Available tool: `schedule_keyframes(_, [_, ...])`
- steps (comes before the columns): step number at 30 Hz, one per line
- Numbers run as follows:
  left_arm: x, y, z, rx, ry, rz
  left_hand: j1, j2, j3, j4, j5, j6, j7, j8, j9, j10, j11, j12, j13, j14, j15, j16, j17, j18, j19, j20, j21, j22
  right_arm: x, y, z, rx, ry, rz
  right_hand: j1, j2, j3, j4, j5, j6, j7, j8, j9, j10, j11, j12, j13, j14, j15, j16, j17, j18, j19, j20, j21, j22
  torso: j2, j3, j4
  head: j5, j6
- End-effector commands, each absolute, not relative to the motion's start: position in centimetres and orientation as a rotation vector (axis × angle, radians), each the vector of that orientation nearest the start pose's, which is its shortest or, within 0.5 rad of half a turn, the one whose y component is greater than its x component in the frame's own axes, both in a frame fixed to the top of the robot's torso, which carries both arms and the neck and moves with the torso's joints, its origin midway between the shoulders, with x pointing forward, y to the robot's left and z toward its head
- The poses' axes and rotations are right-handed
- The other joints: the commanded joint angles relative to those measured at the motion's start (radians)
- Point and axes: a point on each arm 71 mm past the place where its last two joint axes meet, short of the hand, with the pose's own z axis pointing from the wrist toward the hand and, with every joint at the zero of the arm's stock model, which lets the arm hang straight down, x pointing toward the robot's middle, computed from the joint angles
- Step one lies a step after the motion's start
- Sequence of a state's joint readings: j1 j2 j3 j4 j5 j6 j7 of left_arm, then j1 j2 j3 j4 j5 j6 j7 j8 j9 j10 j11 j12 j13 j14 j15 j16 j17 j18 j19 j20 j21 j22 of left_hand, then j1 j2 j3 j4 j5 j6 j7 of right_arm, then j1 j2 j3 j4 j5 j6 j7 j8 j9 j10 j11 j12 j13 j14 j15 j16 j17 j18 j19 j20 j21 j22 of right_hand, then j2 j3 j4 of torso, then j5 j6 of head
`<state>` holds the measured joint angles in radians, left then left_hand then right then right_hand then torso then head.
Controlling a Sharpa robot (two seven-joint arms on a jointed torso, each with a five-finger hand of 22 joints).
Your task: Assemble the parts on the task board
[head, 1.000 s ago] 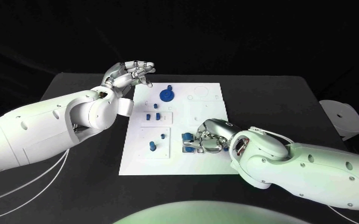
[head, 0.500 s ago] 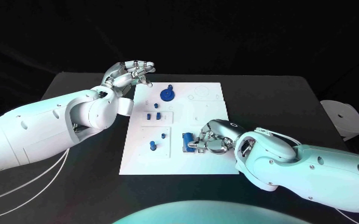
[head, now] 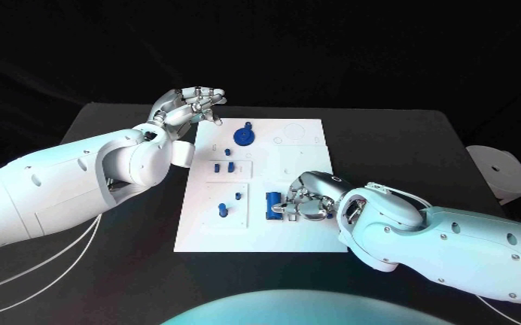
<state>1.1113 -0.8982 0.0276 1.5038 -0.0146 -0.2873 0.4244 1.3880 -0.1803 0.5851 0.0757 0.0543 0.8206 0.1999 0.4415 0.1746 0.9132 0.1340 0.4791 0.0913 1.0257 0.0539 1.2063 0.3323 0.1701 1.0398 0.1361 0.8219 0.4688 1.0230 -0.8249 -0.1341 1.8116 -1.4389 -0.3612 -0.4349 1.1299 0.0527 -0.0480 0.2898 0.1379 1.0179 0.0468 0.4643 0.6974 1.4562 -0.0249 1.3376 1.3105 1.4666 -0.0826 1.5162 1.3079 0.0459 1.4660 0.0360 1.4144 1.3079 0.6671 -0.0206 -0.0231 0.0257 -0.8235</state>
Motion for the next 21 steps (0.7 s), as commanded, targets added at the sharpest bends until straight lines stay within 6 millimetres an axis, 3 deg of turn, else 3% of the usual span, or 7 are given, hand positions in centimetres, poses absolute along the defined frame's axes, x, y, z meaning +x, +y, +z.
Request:
schedule_keyframes(1, [48.5,24.2,-19.4,-1.153,1.359,-1.543,-0.013,0.0,-0.003,0.004,0.002,-0.006,0.001,0.002,0.002,-0.009,0.001,0.004,0.001,-0.006,0.002,0.006,-0.001,0.014,0.002,0.006,-0.005,-0.001,37.1,-12.6,-26.9,-0.042,2.005,0.698,0.016,-0.008,-0.006,-0.002,0.002,0.001,-0.004,-0.002,0.0,0.007,-0.003,0.005,0.052,0.075,-0.004,0.003,0.106,-0.013,0.045,-0.01,0.001,0.219,0.0,-0.0005,0.0007,0.002,-0.003])
schedule_keyframes(13, [48.5,24.2,-19.4,-1.153,1.359,-1.543,-0.012,0.002,-0.001,0.004,0.002,-0.006,0.001,0.004,0.002,-0.01,0.001,0.006,0.001,-0.006,0.002,0.007,-0.002,0.015,0.002,0.006,-0.005,-0.002,37.2,-12.7,-26.8,-0.036,1.979,0.699,0.05,-0.006,-0.011,-0.004,-0.004,0.001,-0.004,-0.004,-0.002,0.008,-0.004,0.005,0.055,0.075,-0.005,0.003,0.105,-0.012,0.044,-0.011,-0.001,0.219,-0.001,-0.0004,-0.0009,0.003,-0.005])
schedule_keyframes(21, [48.5,24.3,-19.4,-1.153,1.358,-1.541,-0.012,0.002,-0.001,0.004,0.002,-0.006,0.001,0.004,0.002,-0.01,0.001,0.006,0.001,-0.006,0.002,0.007,-0.002,0.015,0.002,0.006,-0.005,-0.002,37.6,-14.3,-25.1,0.034,1.871,0.73,0.107,-0.014,-0.022,-0.005,0.04,-0.015,0.002,-0.019,-0.008,-0.01,0.002,-0.029,0.03,0.071,-0.001,-0.004,0.088,-0.007,0.034,-0.008,-0.026,0.212,-0.002,0.0001,-0.0015,-0.003,0.0])
